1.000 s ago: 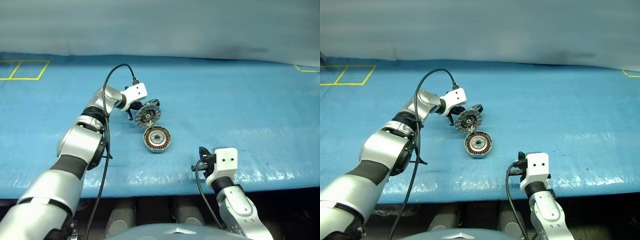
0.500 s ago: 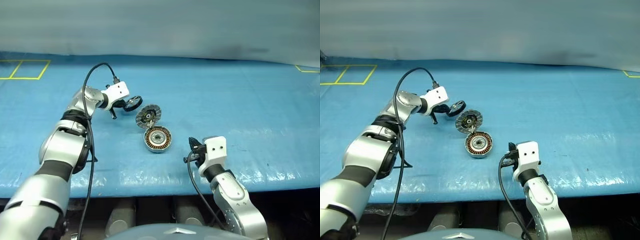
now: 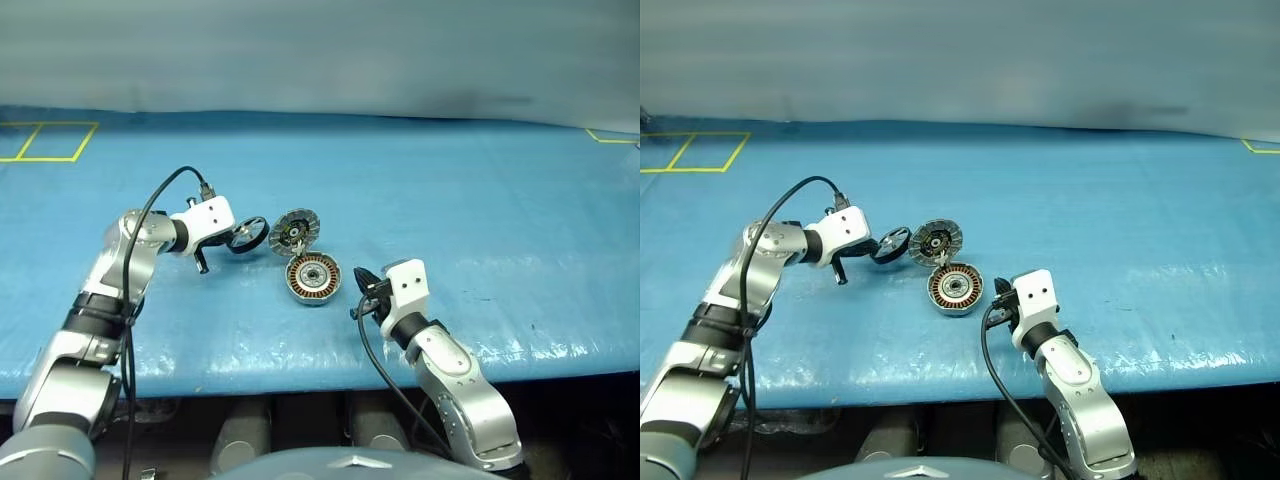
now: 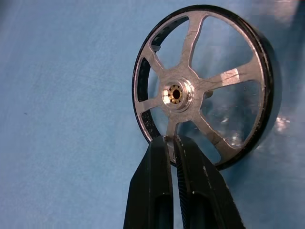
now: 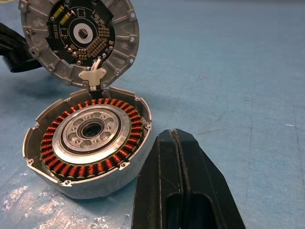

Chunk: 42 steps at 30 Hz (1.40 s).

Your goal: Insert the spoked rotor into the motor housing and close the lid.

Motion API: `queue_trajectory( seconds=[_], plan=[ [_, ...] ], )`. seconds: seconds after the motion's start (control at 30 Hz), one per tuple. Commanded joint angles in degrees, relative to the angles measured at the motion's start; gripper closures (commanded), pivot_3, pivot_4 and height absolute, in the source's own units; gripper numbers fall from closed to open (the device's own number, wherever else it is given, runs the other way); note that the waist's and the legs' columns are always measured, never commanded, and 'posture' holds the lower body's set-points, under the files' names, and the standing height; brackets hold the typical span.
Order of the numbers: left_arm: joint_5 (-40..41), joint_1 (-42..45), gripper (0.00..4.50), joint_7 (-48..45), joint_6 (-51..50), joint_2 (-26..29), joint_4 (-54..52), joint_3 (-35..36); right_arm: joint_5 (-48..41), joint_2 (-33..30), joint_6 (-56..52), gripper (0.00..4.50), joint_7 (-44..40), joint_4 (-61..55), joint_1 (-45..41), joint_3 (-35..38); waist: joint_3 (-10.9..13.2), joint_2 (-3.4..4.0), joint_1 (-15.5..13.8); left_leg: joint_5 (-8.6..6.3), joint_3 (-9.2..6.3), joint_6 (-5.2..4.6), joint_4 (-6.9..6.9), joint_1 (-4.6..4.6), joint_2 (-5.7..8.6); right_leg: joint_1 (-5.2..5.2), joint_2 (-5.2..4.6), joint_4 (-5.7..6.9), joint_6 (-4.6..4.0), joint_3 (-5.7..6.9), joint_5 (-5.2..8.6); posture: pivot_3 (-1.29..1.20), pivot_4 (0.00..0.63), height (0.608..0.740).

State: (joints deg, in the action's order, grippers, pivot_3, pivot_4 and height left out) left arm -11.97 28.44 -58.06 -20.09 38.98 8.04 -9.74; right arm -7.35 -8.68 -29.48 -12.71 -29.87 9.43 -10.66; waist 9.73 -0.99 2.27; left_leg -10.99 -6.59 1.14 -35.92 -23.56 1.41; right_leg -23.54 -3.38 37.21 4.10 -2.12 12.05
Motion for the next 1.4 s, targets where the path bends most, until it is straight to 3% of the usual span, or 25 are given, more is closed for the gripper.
queue_trajectory(
  seconds=[0.03,0.43,0.8,1.4],
  plan=[
    [3.4,-3.4,4.48,-0.6,-5.2,1.8,-10.2,3.0,-0.8,0.0,0.6,4.50,-0.6,-1.0,-0.5,0.0,0.0,0.00,-0.1,0.00,0.00,0.00,0.00,0.00,0.00,0.00,0.00,0.02,-0.01,0.00,0.01,0.00,0.150,0.740],
    [11.8,-14.2,4.48,0.2,-13.2,3.9,-25.0,5.3,-0.9,-0.4,0.0,4.50,-1.1,-1.2,-0.4,0.3,0.0,0.03,-0.2,0.00,0.04,0.01,0.00,0.02,-0.02,-0.01,-0.01,0.01,-0.04,-0.02,0.03,0.00,0.150,0.740],
    [8.5,-15.7,4.48,2.2,-11.5,7.4,-23.9,-1.0,-0.8,-0.5,-0.4,4.50,-0.9,-1.8,0.0,0.2,0.0,0.04,-0.2,0.00,0.07,0.01,0.03,0.02,-0.02,-0.05,-0.02,0.00,-0.06,-0.02,0.04,0.00,0.150,0.740],
    [7.3,-16.6,4.48,1.7,-9.5,10.6,-24.5,-3.4,-0.8,-0.3,-0.8,4.50,-0.6,-1.9,0.1,0.0,0.0,0.08,-0.1,-0.01,0.10,0.01,0.08,0.04,-0.04,-0.07,-0.02,-0.02,-0.08,-0.04,0.06,0.00,0.150,0.740]
  ],
)
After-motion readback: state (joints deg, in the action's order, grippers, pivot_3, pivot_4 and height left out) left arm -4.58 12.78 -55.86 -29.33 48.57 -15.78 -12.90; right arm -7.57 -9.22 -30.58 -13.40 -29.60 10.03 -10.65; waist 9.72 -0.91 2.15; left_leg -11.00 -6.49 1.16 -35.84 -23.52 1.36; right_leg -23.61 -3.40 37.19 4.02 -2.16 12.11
